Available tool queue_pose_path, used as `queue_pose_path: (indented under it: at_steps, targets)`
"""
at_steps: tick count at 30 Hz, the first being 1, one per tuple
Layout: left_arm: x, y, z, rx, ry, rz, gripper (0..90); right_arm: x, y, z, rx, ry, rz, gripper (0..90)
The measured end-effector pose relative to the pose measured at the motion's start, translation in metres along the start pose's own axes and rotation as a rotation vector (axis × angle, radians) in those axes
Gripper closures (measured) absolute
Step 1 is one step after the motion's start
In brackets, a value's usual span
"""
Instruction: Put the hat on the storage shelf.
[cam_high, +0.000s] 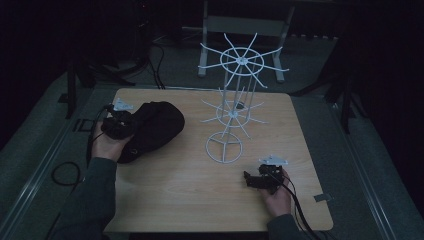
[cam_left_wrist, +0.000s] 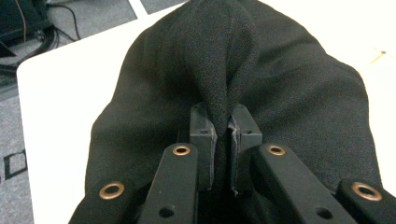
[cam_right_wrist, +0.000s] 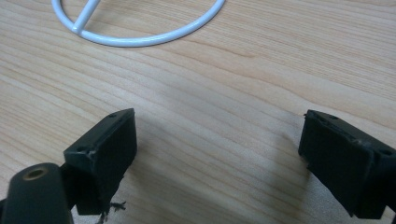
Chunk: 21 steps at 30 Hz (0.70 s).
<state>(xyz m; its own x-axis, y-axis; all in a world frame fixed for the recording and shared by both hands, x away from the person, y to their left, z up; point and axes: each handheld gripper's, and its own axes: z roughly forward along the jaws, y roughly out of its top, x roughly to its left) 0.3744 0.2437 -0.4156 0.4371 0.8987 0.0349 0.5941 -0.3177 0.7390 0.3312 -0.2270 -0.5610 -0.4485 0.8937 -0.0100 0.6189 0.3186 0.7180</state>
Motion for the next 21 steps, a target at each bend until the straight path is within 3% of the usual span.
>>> queue_pose_path:
  at_steps: [21]
  targets:
    - [-0.009,0.019,-0.029,-0.133,-0.029,-0.025,83.3,0.000,0.000,0.000,-0.001,0.000,0.001,11.2]
